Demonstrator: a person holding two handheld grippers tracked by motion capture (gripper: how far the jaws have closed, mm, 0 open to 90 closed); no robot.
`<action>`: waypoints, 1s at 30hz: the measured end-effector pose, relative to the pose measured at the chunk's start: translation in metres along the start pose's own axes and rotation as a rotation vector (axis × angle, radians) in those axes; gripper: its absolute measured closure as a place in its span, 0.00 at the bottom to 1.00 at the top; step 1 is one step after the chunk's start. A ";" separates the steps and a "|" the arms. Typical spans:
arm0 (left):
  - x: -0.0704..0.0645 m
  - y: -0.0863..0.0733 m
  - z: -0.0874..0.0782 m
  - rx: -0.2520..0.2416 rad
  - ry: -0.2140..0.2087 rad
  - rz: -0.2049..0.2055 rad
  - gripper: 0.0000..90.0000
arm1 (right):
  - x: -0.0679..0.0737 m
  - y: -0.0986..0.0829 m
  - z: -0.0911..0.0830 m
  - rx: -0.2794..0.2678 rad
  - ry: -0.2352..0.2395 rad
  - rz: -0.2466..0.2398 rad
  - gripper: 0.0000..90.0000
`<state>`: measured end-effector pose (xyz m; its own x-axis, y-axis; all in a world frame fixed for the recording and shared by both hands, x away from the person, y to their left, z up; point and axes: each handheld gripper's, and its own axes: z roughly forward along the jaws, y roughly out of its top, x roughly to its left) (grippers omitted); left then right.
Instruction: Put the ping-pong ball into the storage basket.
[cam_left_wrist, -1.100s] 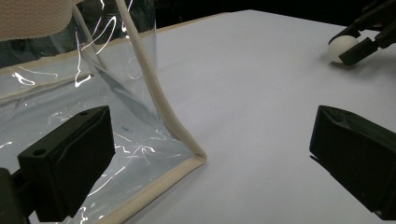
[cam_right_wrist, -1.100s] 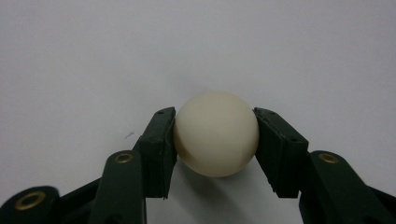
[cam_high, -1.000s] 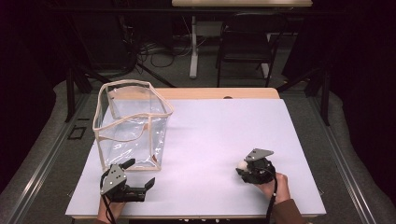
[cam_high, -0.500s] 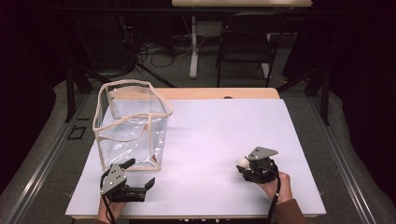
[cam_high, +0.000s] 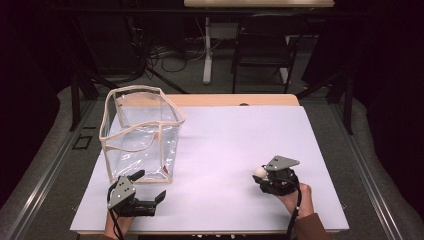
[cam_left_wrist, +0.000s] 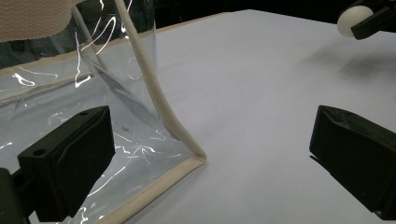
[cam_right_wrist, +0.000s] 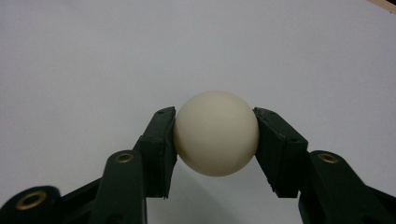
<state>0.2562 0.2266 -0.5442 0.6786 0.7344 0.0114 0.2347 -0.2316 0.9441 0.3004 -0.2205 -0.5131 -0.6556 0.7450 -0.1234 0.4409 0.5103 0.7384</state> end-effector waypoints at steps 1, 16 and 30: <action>0.000 0.000 0.000 0.001 0.001 -0.002 0.00 | 0.000 0.000 0.000 -0.001 0.001 0.004 0.56; 0.000 0.000 0.000 0.001 0.000 0.000 0.00 | -0.003 0.008 -0.009 -0.030 -0.009 0.003 0.57; 0.000 0.000 0.000 0.004 0.002 0.000 0.00 | -0.006 0.015 -0.022 -0.068 -0.010 0.008 0.57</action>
<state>0.2561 0.2262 -0.5445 0.6774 0.7355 0.0118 0.2376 -0.2339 0.9428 0.2970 -0.2267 -0.4868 -0.6460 0.7533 -0.1238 0.4030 0.4742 0.7828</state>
